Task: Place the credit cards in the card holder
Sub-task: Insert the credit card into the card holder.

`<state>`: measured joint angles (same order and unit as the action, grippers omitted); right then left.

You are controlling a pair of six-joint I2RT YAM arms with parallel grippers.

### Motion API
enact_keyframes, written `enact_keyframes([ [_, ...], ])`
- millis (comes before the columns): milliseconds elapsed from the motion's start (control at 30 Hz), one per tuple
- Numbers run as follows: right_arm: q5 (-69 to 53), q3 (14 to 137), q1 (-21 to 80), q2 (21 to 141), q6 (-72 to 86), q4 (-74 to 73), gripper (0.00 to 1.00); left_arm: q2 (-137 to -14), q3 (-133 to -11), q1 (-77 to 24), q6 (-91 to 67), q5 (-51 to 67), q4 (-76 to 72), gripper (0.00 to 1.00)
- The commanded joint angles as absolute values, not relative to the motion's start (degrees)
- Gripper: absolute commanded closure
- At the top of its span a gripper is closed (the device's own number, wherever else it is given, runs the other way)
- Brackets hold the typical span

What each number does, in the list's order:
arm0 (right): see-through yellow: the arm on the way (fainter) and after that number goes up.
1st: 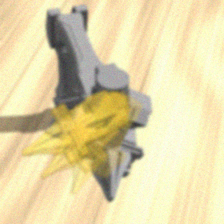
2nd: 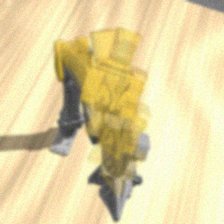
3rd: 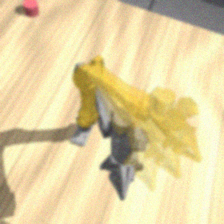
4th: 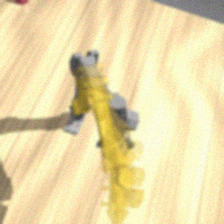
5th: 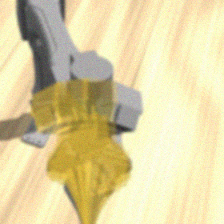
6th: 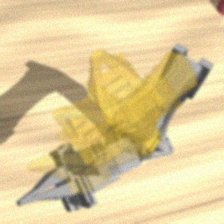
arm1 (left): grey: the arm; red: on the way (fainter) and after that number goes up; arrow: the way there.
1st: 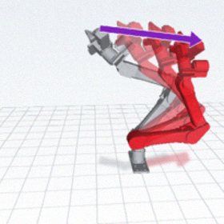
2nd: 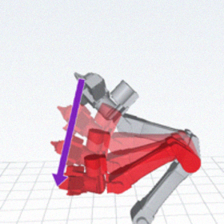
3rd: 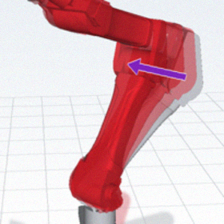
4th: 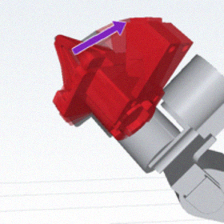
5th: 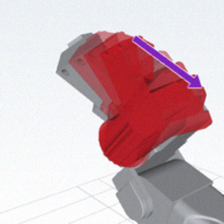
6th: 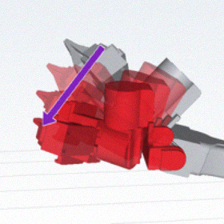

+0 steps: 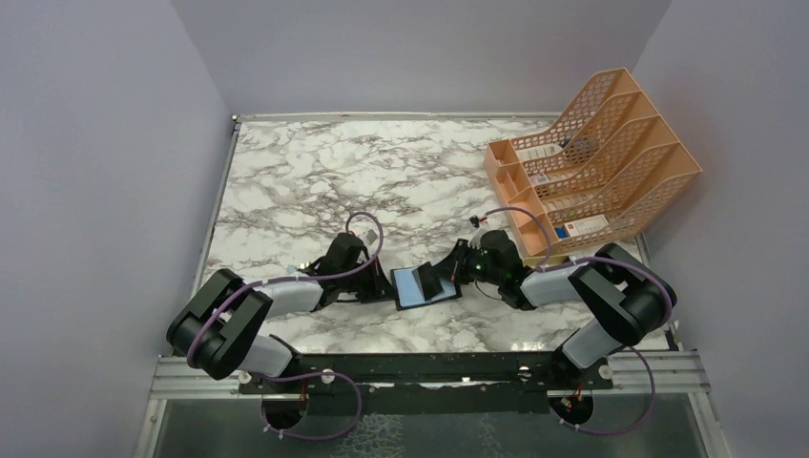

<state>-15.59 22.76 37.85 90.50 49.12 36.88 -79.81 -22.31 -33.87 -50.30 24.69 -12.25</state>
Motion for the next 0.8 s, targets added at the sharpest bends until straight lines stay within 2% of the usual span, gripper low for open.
enact_keyframes([
  [0,-11.87,19.99,38.28,91.37,50.95,40.51,0.99,-79.70,-20.11,-34.47,-51.37,25.22,-11.48,1.00],
  [767,-7.96,16.71,39.59,90.14,51.00,44.03,0.99,-79.70,-18.36,-34.89,-53.87,25.87,-14.29,1.00],
])
